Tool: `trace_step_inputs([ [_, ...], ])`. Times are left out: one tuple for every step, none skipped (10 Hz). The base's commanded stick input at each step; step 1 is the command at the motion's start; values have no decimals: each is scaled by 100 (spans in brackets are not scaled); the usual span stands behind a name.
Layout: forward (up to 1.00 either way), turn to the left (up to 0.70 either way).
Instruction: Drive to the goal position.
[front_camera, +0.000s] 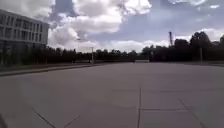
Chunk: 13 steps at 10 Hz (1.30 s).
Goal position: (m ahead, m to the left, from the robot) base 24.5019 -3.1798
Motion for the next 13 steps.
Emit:
trace_step_inputs([
  [70,0],
  [70,0],
  [70,0],
  [70,0],
  [70,0],
  [70,0],
  [70,0],
  [70,0],
  [70,0],
  [70,0],
  [70,0],
  [70,0],
  [70,0],
])
